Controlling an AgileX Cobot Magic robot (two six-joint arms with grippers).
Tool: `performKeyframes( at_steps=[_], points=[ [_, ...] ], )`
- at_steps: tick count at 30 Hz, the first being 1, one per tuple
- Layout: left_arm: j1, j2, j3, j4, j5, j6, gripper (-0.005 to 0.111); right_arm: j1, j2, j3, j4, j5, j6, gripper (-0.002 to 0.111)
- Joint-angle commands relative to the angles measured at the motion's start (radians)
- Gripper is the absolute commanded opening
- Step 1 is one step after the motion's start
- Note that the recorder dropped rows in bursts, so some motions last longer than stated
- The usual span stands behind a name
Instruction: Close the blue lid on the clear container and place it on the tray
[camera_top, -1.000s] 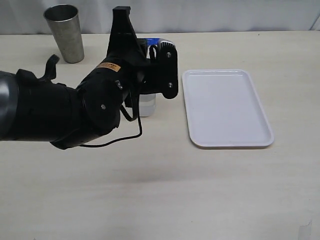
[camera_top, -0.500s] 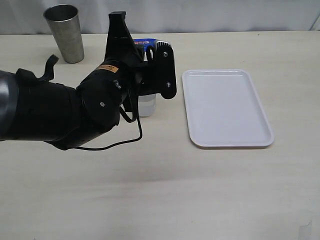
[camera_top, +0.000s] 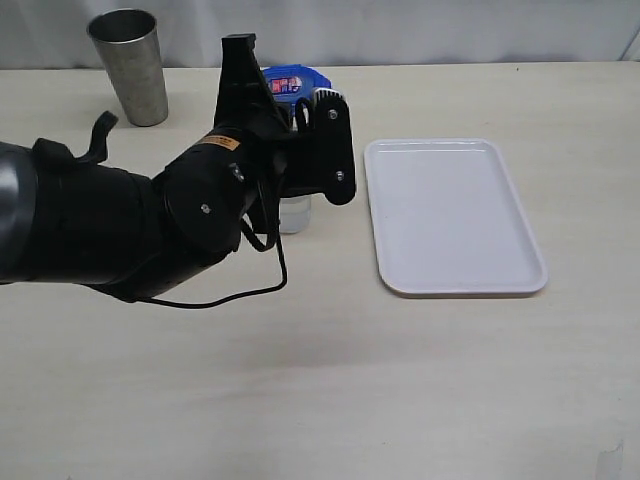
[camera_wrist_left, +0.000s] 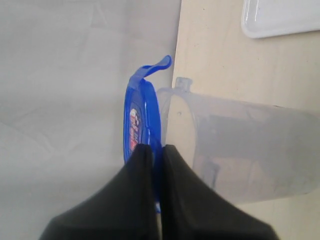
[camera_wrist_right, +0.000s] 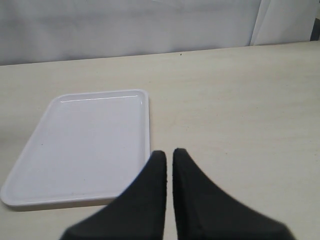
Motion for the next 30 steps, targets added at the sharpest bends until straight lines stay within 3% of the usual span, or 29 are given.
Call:
performKeyframes(
  at_steps=[1,22,30],
  points=[
    [-0.004,-0.007,0.002,-0.016,-0.027,0.031,0.000,-0.004,-0.004,0.002,0.001,-0.004,-0.007,0.005],
    [-0.026,-0.007,0.004,-0.057,-0.027,0.031,0.000,-0.004,-0.004,0.002,0.001,-0.004,-0.007,0.005],
    [-0.026,-0.007,0.060,0.018,-0.067,0.031,0.000,-0.004,-0.004,0.002,0.001,-0.004,-0.007,0.005]
  ],
)
